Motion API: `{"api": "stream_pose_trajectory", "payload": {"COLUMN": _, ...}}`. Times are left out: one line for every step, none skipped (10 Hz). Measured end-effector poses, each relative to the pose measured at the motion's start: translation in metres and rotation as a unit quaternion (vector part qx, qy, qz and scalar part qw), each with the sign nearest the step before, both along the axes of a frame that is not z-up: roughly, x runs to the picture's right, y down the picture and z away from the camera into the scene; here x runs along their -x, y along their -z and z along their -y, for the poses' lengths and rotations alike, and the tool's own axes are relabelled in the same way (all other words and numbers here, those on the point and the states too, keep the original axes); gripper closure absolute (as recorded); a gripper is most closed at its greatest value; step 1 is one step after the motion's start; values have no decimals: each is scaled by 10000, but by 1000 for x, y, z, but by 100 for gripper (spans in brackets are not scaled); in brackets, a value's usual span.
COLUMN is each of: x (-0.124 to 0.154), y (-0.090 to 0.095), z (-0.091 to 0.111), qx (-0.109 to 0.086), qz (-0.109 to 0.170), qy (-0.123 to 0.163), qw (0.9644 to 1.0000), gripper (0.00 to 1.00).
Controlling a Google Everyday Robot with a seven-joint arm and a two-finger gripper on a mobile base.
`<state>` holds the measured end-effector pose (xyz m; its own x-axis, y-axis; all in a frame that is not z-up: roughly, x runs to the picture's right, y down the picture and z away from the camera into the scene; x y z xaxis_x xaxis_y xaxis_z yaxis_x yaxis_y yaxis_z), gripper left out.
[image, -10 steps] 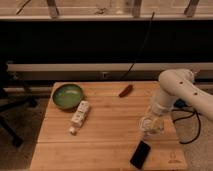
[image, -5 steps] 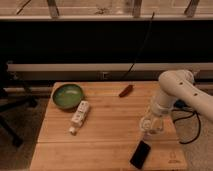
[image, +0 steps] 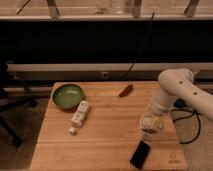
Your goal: Place the white sponge in the ceramic cup
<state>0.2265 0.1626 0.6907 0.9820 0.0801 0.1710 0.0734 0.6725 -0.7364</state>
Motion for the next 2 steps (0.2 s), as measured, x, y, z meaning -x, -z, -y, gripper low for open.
{"api": "stream_pose_trajectory", "payload": {"x": -1, "y": 0, "z": 1, "qx": 0, "qz": -9, "qy": 0, "qw": 10000, "gripper": 20}}
{"api": "stream_pose_trajectory", "payload": {"x": -3, "y": 0, "z": 1, "qx": 0, "qz": -28, "qy": -7, "qw": 10000, "gripper": 20}}
